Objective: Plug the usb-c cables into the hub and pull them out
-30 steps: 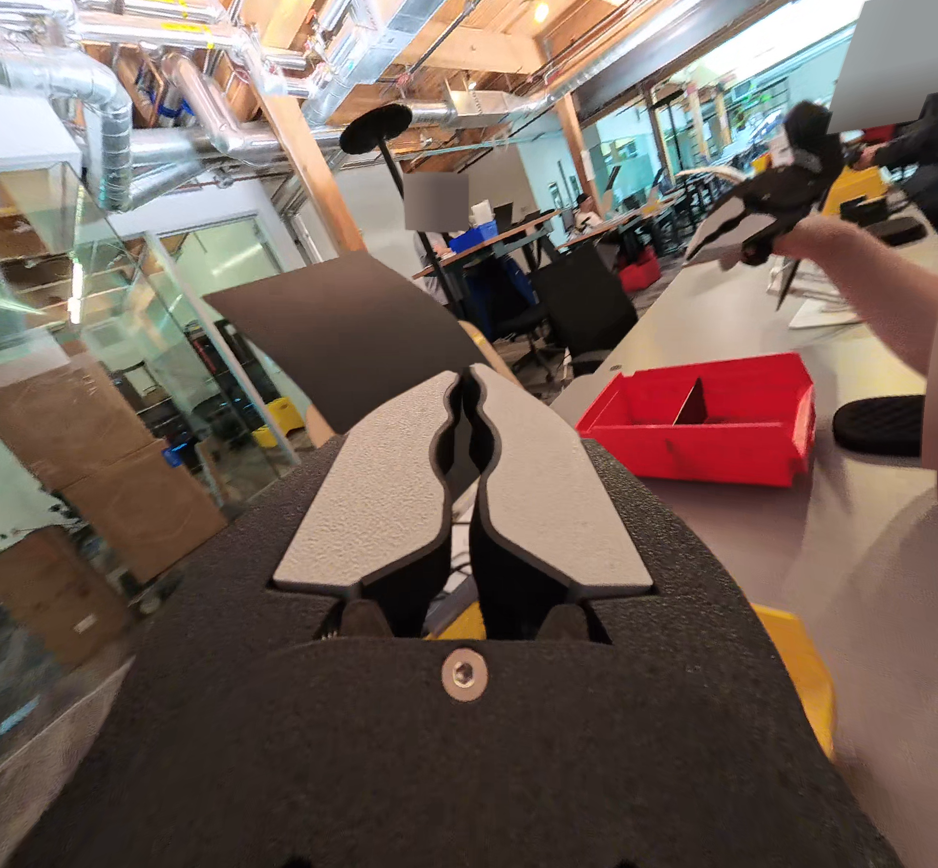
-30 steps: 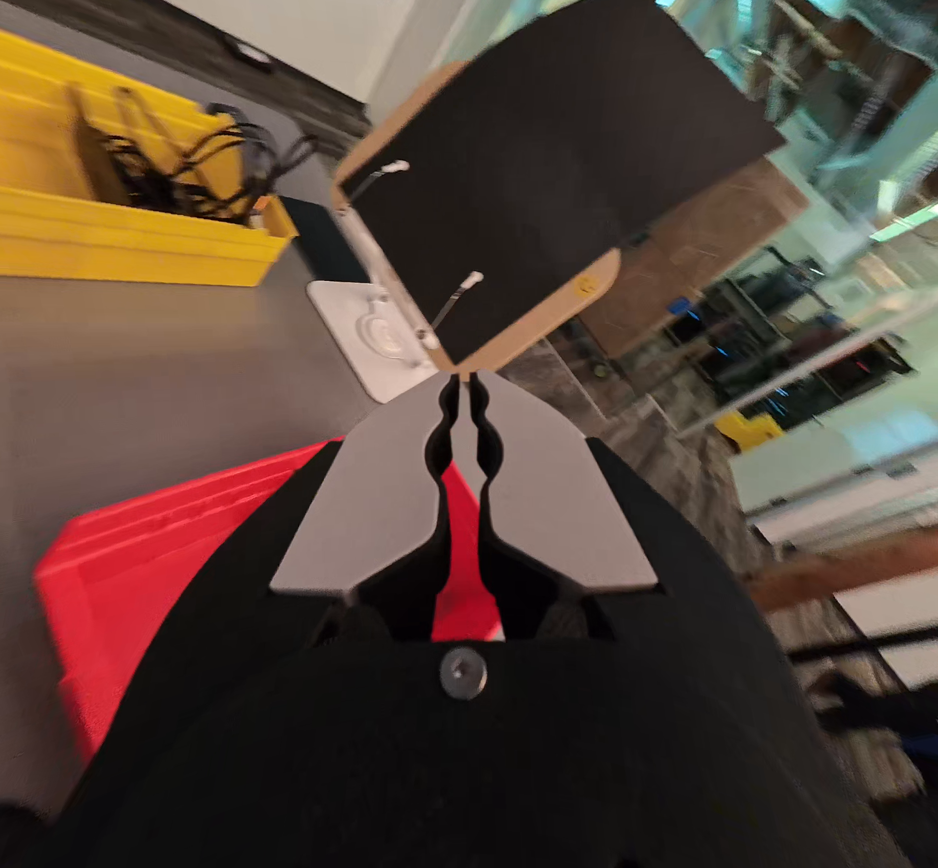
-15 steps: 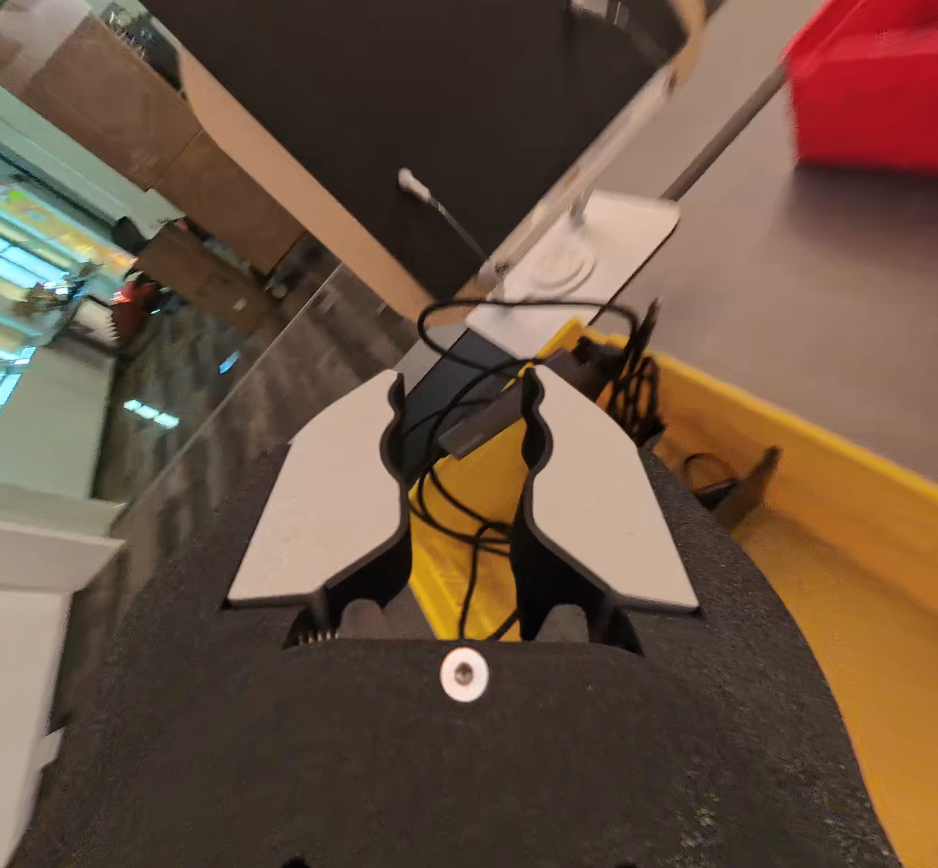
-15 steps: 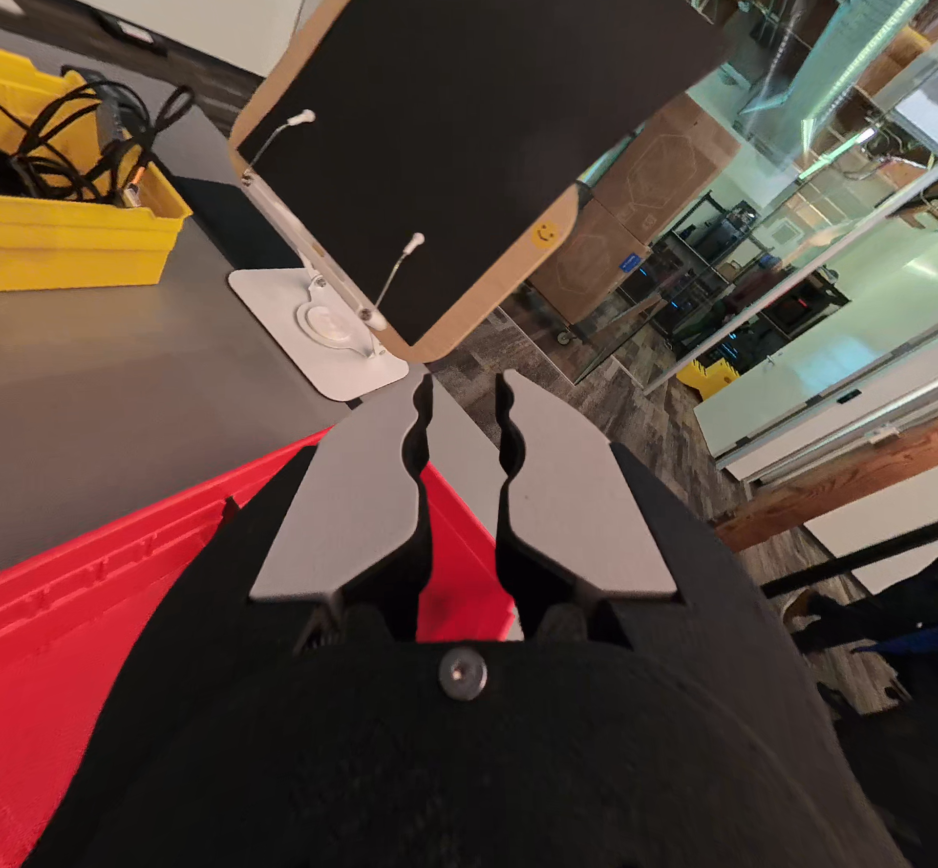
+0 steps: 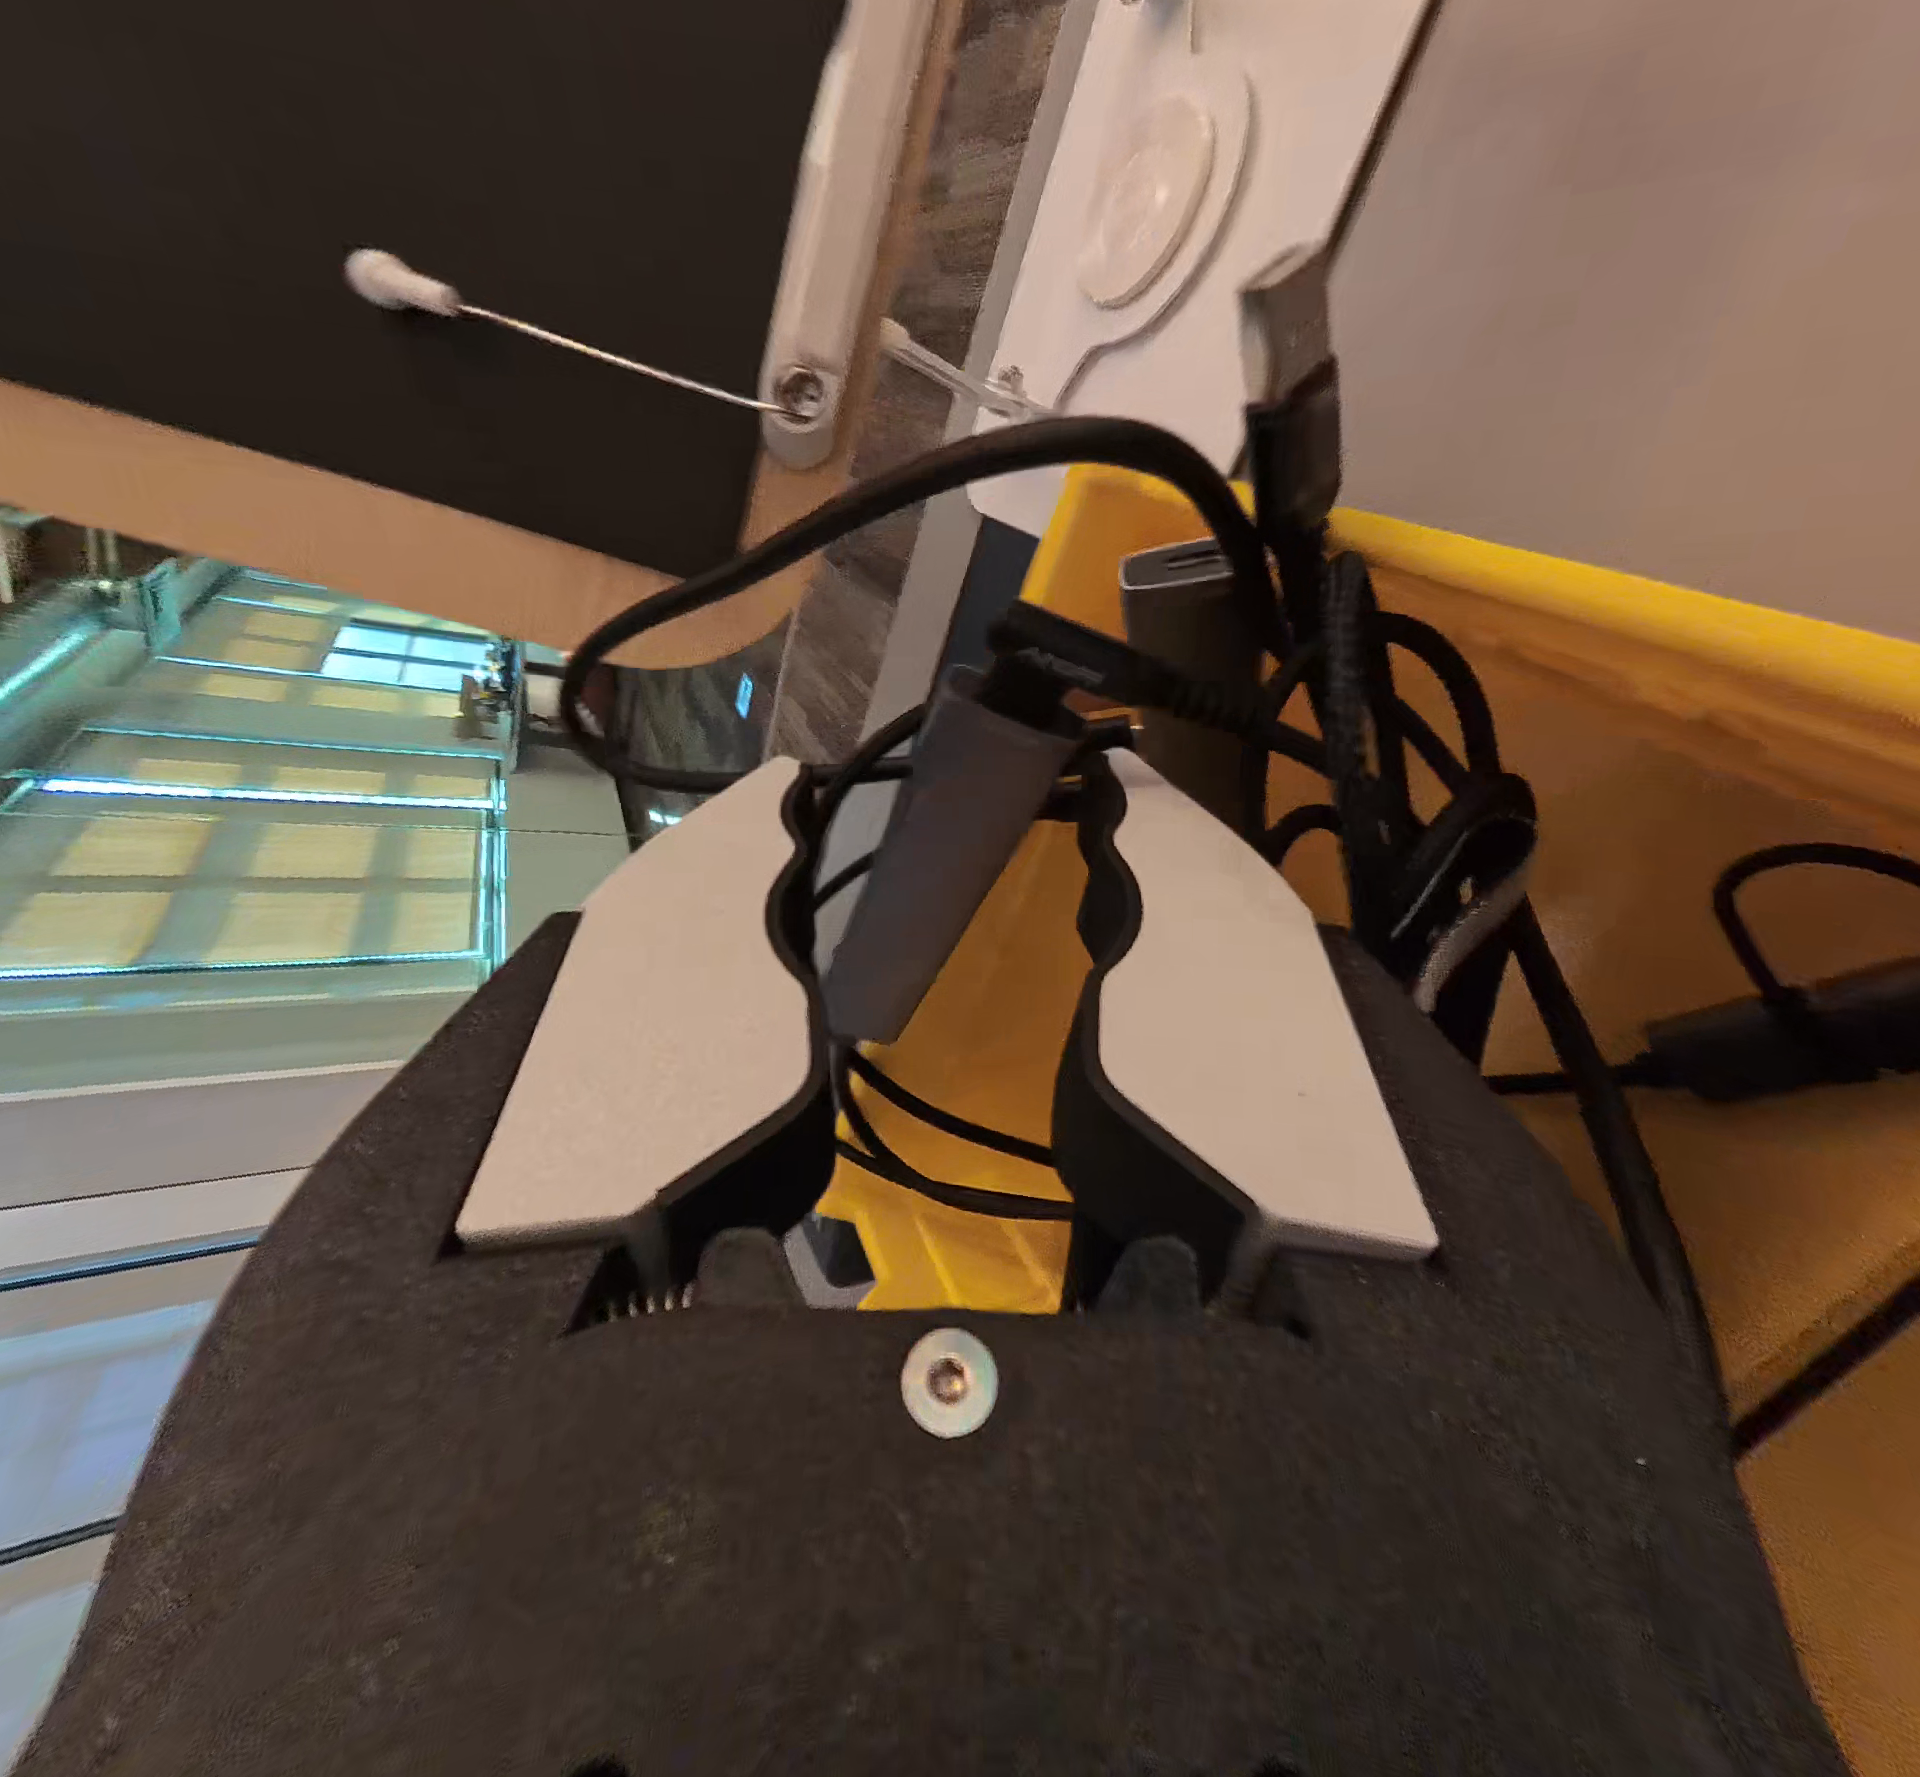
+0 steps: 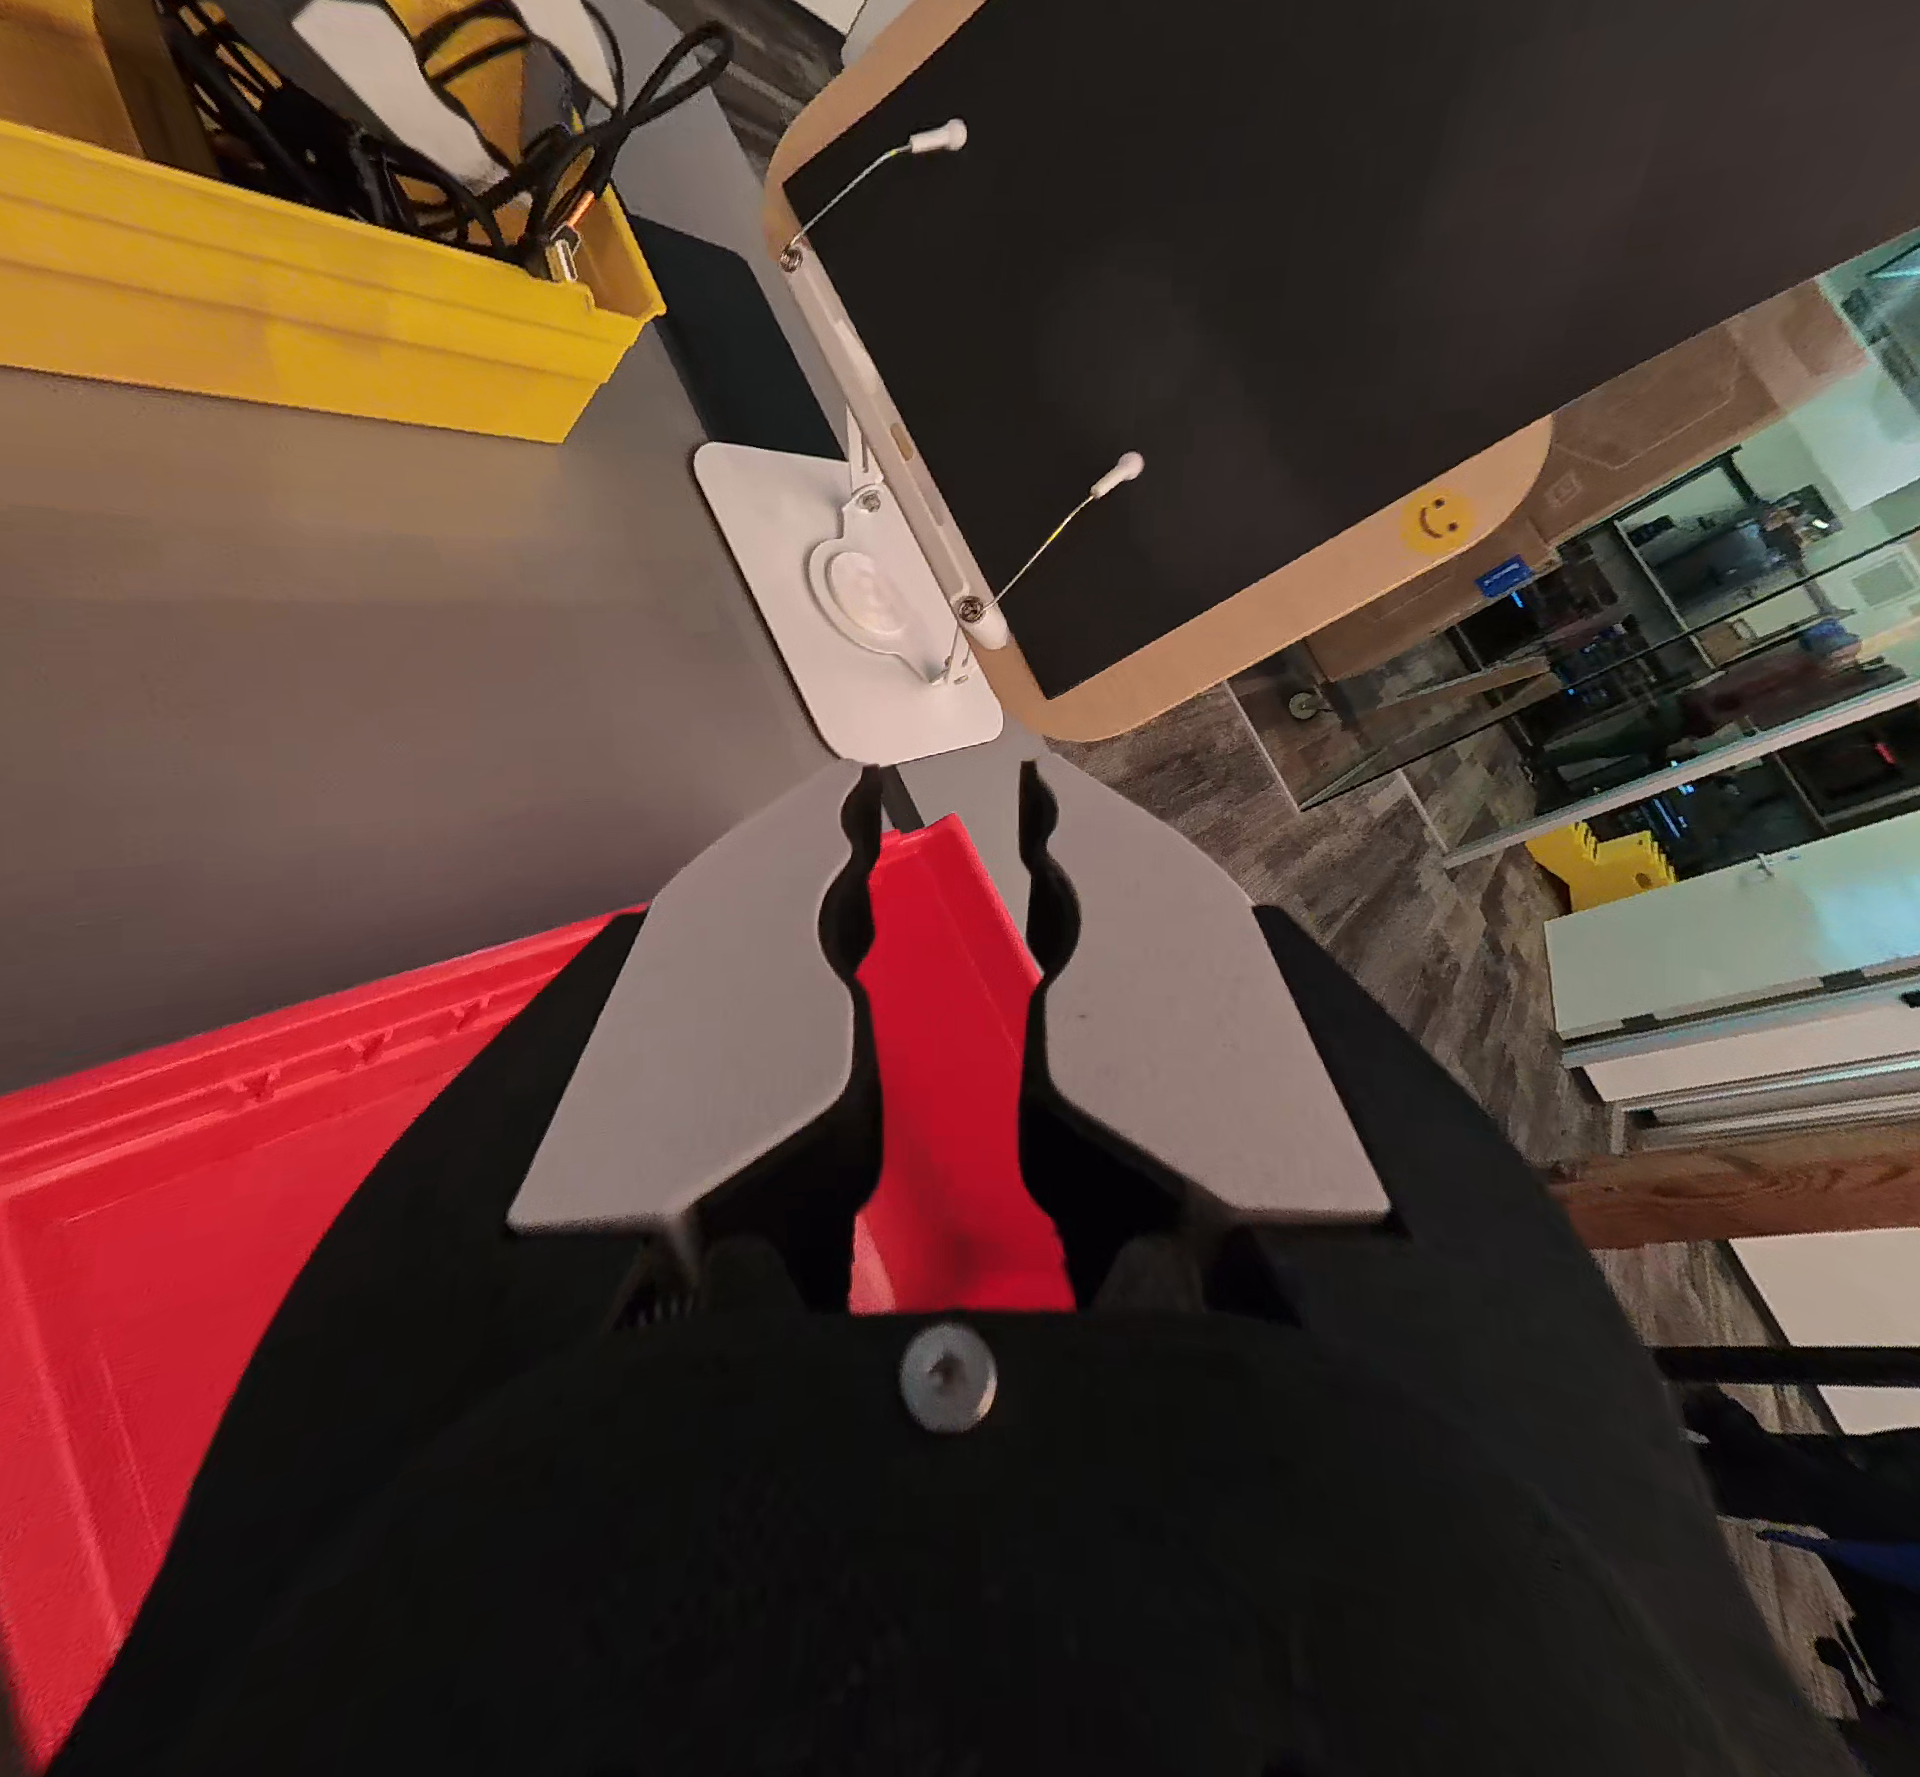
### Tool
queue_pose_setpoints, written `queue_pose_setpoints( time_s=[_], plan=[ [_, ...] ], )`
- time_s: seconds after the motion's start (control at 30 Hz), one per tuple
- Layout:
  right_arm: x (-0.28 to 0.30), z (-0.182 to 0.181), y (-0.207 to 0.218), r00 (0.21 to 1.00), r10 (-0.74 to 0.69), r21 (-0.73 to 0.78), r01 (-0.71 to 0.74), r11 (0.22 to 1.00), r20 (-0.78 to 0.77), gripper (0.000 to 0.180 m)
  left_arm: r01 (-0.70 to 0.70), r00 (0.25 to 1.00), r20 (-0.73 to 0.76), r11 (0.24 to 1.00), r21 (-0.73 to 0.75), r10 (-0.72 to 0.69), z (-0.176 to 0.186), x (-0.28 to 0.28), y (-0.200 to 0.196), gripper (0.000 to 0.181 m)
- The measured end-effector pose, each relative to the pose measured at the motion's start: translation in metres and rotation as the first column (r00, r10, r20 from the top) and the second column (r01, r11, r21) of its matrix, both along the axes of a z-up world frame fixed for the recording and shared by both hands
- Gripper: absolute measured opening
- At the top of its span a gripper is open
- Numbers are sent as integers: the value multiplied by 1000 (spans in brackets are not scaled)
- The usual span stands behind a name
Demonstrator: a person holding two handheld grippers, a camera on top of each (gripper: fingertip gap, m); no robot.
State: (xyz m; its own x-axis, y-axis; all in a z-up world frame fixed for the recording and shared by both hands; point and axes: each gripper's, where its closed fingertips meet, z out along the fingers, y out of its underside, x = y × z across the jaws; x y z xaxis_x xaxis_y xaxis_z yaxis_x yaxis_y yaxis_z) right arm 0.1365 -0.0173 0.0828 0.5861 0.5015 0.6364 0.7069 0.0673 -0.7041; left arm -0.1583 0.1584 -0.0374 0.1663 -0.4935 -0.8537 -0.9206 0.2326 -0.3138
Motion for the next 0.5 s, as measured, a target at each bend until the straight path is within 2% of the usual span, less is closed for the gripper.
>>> queue_pose_setpoints(
  time_s=[0.17,0.27,0.4,0.5],
  plan=[
    [-3,-6,2,999,24,-32,-24,999,-22,27,-41,997,-66,996,74,46,-8,-6,13,35],
    [-7,-11,3,999,41,-55,-43,998,-36,26,-36,998,-52,994,101,42,-3,-8,15,24],
    [-10,-18,6,999,41,-65,-41,997,6,26,-38,999,14,998,54,37,15,-13,5,24],
    [-16,-18,6,998,58,-63,-58,996,1,26,-65,996,60,996,63,61,42,-24,-4,24]
  ],
)
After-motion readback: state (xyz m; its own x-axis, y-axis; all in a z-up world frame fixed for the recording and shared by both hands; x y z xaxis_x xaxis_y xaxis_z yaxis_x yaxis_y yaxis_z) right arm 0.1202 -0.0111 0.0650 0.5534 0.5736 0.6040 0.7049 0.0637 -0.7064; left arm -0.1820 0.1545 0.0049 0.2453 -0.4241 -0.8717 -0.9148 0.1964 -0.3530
